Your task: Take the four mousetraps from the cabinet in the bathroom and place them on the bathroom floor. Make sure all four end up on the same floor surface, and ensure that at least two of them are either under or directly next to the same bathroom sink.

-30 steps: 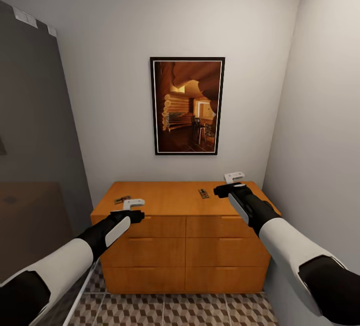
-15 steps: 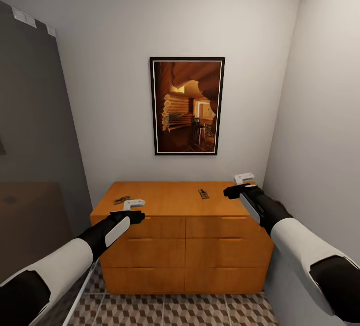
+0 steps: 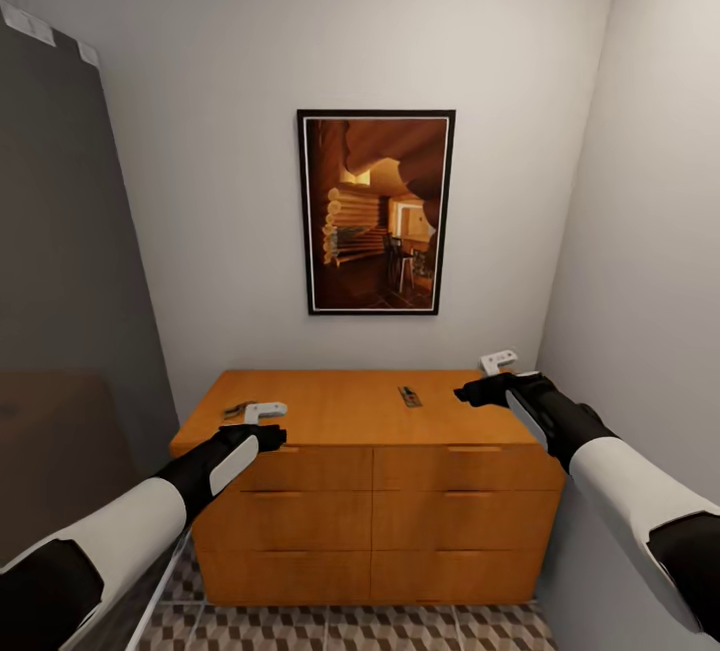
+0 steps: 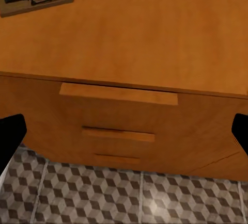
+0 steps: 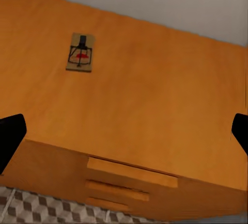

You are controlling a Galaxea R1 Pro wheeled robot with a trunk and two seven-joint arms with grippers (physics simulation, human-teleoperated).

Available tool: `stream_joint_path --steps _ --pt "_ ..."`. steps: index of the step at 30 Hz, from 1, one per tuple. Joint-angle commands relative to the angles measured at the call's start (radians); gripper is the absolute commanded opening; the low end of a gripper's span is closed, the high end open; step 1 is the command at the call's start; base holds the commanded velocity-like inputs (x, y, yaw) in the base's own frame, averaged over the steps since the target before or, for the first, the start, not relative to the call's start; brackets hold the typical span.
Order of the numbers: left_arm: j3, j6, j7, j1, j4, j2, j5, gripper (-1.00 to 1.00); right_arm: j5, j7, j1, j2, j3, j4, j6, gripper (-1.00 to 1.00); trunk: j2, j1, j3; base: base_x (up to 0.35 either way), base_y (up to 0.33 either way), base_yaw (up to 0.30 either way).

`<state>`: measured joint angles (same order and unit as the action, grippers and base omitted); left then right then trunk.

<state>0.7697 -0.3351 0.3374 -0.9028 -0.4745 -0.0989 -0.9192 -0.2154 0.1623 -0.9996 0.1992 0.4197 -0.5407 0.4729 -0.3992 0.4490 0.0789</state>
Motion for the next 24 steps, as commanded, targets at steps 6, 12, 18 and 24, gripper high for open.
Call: stream_joint_path --steps 6,12,18,24 --pt "0.008 -0.003 0.011 -0.001 -0.001 0.004 -0.009 1.00 0.037 0.003 -0.001 0.001 0.018 -0.001 0.002 1.00 -0.001 0.001 -0.001 0.302 0.000 0.000" --pt "0.006 -0.003 0.013 -0.001 -0.001 0.006 -0.009 1.00 0.054 0.010 -0.001 -0.001 0.021 -0.001 0.000 1.00 -0.001 0.001 -0.001 0.320 0.000 0.000" --pt "0.005 -0.003 0.018 -0.001 -0.001 0.000 -0.009 1.00 0.056 0.019 -0.001 -0.008 0.023 -0.001 0.001 1.00 -0.001 0.001 -0.001 0.309 0.000 0.000" --pt "0.004 -0.002 0.021 -0.001 -0.001 -0.003 -0.009 1.00 0.056 0.036 -0.001 -0.021 0.023 -0.001 0.002 1.00 -0.001 0.001 -0.001 0.108 0.000 0.000"
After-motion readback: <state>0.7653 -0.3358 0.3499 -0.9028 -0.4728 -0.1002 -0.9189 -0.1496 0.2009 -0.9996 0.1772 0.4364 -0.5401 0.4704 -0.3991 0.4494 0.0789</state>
